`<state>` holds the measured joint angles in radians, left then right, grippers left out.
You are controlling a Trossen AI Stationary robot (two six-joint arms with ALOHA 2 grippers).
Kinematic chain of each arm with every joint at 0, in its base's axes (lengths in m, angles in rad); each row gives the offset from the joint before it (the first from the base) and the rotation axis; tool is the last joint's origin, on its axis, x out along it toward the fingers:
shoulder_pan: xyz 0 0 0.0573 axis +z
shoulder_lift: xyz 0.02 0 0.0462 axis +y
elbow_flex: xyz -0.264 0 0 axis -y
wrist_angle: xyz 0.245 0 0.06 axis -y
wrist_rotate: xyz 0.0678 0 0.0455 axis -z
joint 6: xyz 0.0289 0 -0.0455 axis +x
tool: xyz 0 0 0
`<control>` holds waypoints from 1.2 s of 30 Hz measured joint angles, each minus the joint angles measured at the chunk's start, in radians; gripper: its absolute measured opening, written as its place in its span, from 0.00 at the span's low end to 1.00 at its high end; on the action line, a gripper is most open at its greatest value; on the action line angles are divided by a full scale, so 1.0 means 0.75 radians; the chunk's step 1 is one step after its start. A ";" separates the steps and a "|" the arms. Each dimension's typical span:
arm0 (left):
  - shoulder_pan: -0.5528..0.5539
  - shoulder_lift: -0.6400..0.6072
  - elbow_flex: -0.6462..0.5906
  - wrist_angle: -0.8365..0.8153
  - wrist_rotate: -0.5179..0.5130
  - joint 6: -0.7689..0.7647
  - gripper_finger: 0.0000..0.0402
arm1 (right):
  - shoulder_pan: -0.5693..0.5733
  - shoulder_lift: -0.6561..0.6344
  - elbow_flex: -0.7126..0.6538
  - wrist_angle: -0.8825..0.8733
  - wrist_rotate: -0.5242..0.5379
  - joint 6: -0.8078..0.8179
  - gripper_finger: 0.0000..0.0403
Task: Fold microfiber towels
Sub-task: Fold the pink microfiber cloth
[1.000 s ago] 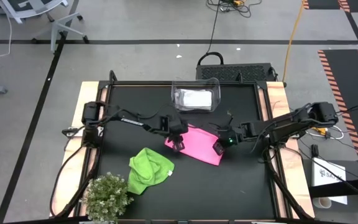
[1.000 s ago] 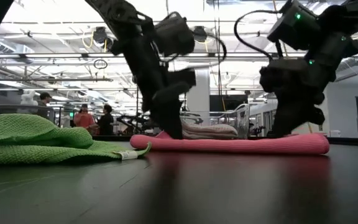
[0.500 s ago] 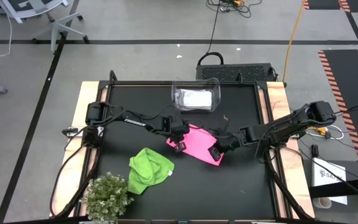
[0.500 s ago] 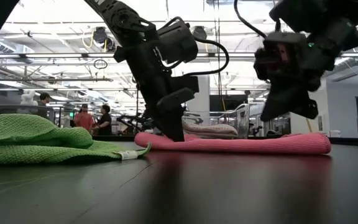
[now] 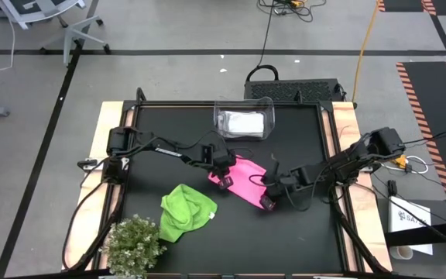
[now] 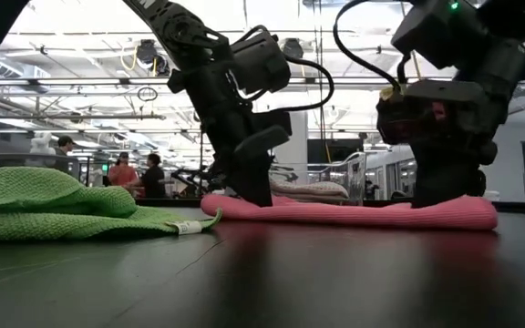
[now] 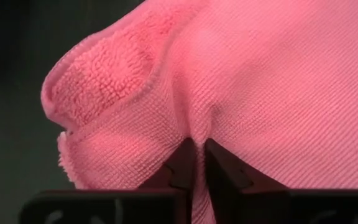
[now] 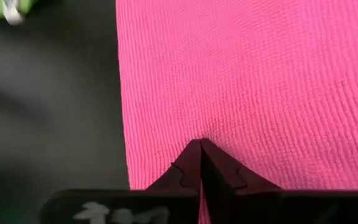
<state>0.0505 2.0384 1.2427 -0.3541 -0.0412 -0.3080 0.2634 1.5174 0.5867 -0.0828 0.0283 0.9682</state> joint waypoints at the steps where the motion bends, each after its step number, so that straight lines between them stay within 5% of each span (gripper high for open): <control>1: 0.001 0.000 0.000 -0.006 0.012 -0.013 0.12 | 0.000 -0.011 0.000 -0.049 -0.008 -0.030 0.00; 12: -0.044 -0.171 -0.013 -0.082 0.131 -0.056 0.12 | -0.060 -0.253 -0.009 -0.485 0.007 -0.424 0.00; 21: -0.099 -0.205 -0.004 0.088 0.054 -0.070 0.07 | -0.125 -0.395 -0.011 -0.252 0.033 -0.401 0.00; 36: -0.146 -0.070 -0.005 0.167 -0.040 -0.107 0.02 | -0.125 -0.289 -0.012 -0.076 0.135 -0.400 0.00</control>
<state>-0.0592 1.9859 1.2392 -0.2292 -0.0713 -0.3882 0.1696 1.3008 0.5776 -0.1399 0.1295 0.6682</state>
